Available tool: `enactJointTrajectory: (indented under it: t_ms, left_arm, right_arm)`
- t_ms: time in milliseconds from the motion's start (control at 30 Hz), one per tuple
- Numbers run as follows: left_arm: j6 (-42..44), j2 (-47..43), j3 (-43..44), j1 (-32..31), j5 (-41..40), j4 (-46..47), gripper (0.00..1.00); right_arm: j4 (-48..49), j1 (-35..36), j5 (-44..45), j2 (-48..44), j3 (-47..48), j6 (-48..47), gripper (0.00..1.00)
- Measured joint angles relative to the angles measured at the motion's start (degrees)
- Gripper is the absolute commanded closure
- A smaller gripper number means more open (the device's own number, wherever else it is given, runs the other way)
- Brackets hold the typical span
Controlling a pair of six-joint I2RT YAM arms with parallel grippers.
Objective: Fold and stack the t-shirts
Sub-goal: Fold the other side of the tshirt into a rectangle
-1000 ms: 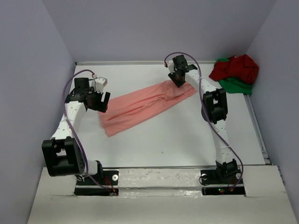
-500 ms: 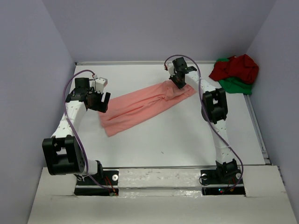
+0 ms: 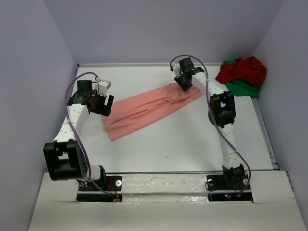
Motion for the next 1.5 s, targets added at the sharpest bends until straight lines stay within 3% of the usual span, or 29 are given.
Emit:
enactJointTrajectory:
  t_ms: [300, 467, 700, 1000, 1500]
  left_arm:
    - [0.0, 0.0, 0.0, 0.0, 0.0, 0.0, 0.11]
    - [0.0, 0.0, 0.0, 0.0, 0.0, 0.0, 0.11]
    - [0.0, 0.0, 0.0, 0.0, 0.0, 0.0, 0.11]
    - [0.0, 0.0, 0.0, 0.0, -0.2, 0.0, 0.11]
    - [0.0, 0.0, 0.0, 0.0, -0.2, 0.0, 0.11]
  right_arm:
    - [-1.4, 0.0, -1.9, -0.8, 0.4, 0.5, 0.63]
    - [-1.8, 0.0, -2.6, -0.8, 0.4, 0.6, 0.52]
    - [-2.4, 0.0, -3.4, -0.8, 0.4, 0.6, 0.46]
    - [-2.5, 0.0, -3.5, -0.8, 0.4, -0.2, 0.62]
    - [-2.6, -0.3, -5.7, -0.7, -0.6, -0.7, 0.57]
